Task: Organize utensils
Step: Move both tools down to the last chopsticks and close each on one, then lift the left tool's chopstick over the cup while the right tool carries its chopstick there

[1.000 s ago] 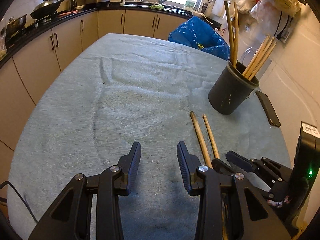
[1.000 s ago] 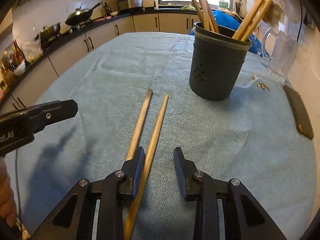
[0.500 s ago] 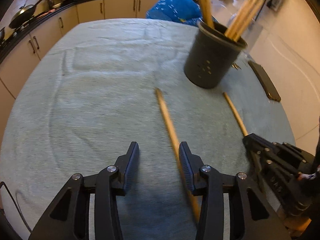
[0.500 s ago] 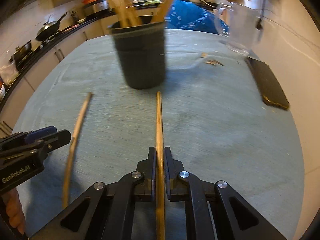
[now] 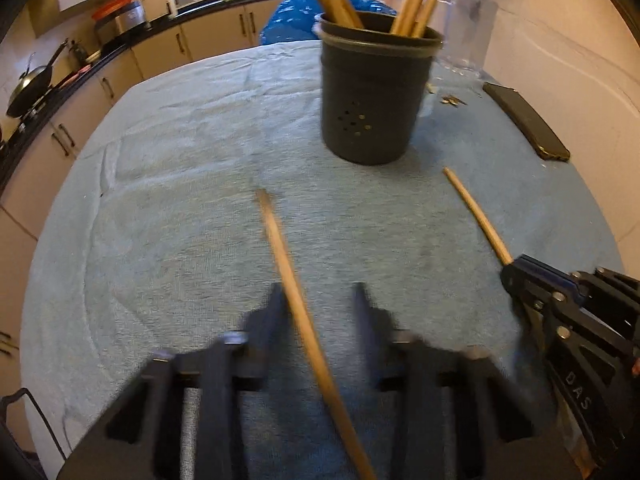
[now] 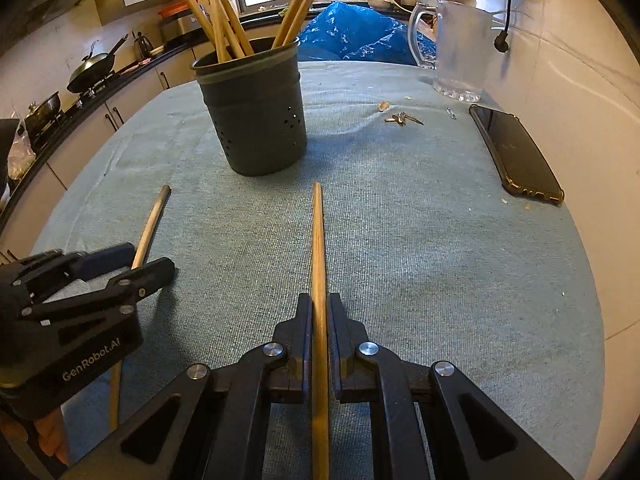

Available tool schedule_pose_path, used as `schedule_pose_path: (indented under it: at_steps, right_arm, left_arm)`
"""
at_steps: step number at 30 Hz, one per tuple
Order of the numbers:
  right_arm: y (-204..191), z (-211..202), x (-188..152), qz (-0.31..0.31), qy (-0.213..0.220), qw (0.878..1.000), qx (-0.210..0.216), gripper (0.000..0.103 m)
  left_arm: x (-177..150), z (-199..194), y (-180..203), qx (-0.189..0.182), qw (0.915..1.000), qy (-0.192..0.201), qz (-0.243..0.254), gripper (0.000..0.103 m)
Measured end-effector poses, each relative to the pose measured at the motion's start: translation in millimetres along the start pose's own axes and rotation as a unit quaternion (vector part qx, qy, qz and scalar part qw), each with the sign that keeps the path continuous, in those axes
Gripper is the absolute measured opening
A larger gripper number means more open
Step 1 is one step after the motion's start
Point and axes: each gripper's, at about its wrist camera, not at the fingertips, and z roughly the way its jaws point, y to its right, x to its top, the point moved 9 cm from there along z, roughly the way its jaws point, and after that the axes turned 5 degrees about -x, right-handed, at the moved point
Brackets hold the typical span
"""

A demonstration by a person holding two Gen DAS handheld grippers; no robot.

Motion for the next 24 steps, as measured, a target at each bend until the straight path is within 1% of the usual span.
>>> schedule_pose_path:
  at_steps: [2, 4, 11, 15, 19, 24]
  right_arm:
    - [0.2, 2.2, 2.1, 0.001, 0.0, 1.0, 0.0, 0.008]
    - [0.2, 1.5, 1.9, 0.003, -0.001, 1.0, -0.002, 0.008]
    - [3.5, -1.3, -1.9, 0.012, -0.009, 1.0, 0.005, 0.008]
    - [5.7, -5.9, -9.5, 0.018, -0.014, 1.0, 0.009, 0.008]
    - [8.1, -14.0, -21.2, 0.019, -0.016, 1.0, 0.009, 0.008]
    - [12.1, -26.8, -40.2, 0.014, -0.019, 1.0, 0.006, 0.008]
  left_arm:
    - [-1.2, -0.8, 2.0, 0.009, 0.9999, -0.001, 0.008, 0.006]
    - [-3.1, -1.5, 3.2, 0.009, 0.9999, 0.0, 0.008, 0.006]
    - [-15.5, -10.1, -3.0, -0.012, 0.9999, -0.007, -0.005, 0.006]
    - [-29.1, -18.9, -6.5, -0.012, 0.9998, -0.011, -0.009, 0.006]
    - [-44.2, -27.3, -10.6, -0.003, 0.9999, -0.012, -0.007, 0.006]
    - [-63.4, -39.4, -15.7, -0.013, 0.9997, -0.01, -0.018, 0.006]
